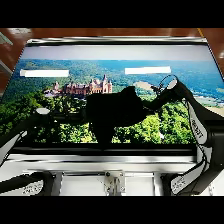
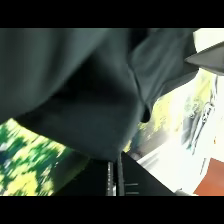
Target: Fold the shirts.
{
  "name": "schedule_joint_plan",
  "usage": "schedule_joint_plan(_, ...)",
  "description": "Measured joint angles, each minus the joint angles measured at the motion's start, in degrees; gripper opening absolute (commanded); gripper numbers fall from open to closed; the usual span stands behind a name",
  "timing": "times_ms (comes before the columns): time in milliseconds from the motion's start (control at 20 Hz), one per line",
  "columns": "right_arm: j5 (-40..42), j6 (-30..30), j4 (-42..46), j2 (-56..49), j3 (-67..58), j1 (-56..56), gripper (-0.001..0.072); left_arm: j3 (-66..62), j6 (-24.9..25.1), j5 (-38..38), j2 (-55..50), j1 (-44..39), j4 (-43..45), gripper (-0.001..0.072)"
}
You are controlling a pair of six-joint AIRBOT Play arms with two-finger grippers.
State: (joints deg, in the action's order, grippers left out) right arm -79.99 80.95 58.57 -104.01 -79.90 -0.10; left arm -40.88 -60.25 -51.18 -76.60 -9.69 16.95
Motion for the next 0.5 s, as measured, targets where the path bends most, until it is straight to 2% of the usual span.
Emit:
schedule_joint_plan(300,-0.9,-5.8,-3.4,19.7,-11.7,-0.5,0.0059,-22.4,-4.7,-3.9,14.4,2.5,15.0,0.0040)
schedule_joint_plan(500,8.2,-6.2,-5.1,36.1,-24.0,-0.6,0.0058,-43.5,-6.8,-2.6,25.1,4.6,18.7,0.0040)
